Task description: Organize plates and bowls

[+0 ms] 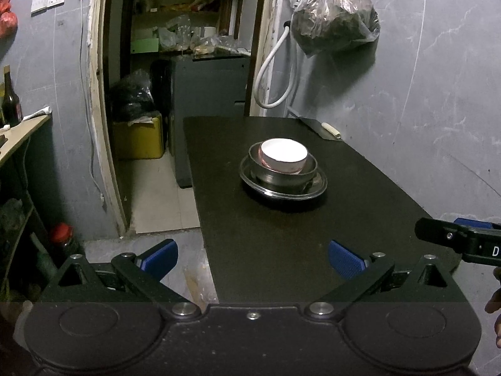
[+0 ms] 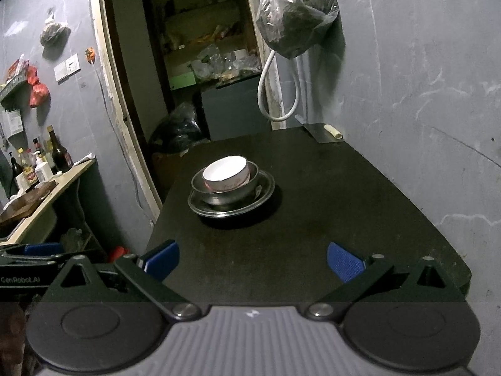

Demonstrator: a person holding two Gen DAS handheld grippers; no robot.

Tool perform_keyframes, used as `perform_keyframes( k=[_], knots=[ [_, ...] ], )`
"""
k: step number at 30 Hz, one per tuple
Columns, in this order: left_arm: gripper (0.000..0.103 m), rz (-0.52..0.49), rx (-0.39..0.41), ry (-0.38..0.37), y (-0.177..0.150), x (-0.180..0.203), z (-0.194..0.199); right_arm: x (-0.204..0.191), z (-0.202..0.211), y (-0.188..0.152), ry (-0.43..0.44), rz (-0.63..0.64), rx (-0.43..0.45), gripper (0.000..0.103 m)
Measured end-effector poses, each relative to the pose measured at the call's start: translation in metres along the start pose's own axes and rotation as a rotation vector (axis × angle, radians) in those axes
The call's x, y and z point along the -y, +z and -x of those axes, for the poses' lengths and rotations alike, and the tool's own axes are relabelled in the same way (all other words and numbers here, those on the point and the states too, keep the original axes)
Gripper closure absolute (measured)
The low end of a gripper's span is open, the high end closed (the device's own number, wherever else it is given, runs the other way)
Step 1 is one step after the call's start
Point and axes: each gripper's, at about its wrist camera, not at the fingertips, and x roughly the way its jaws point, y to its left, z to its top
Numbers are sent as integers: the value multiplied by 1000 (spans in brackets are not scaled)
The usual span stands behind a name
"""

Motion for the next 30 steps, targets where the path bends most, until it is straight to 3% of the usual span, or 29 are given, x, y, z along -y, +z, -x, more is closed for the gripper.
perform_keyframes(
  k=[30],
  knots=[
    [1,7,-54,-5,-9,1,-22,3,-15,-12,-6,-5,-95,0]
  ],
)
